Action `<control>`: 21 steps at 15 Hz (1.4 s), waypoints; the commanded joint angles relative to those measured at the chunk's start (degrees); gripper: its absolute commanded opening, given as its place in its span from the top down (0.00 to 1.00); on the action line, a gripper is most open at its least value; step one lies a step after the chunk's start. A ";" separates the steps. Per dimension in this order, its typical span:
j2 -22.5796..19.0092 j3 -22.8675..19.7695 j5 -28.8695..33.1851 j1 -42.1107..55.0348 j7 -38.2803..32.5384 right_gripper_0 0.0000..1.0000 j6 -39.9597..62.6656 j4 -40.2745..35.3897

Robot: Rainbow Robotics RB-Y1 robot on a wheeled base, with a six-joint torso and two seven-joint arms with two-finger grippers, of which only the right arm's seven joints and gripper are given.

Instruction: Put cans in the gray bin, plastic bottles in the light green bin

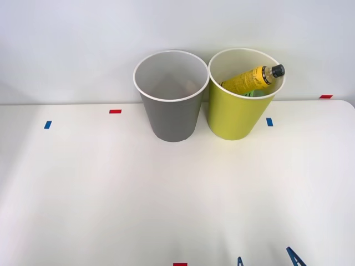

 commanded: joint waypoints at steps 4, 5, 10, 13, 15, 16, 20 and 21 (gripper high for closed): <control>0.00 0.00 0.00 0.00 0.00 0.00 0.00 0.00; 0.00 0.00 0.00 0.00 0.00 0.00 0.00 0.00; 0.00 0.00 0.00 0.00 0.00 0.00 0.00 0.00; 0.00 0.00 0.00 0.00 0.00 0.00 0.00 0.00; 0.00 0.00 0.00 0.00 0.00 0.00 0.00 0.00; 0.00 0.00 0.00 0.00 0.00 0.00 0.00 0.00; 0.00 0.00 0.00 0.00 0.00 0.00 0.00 0.00; 0.00 0.00 0.00 0.00 0.00 0.00 0.00 0.00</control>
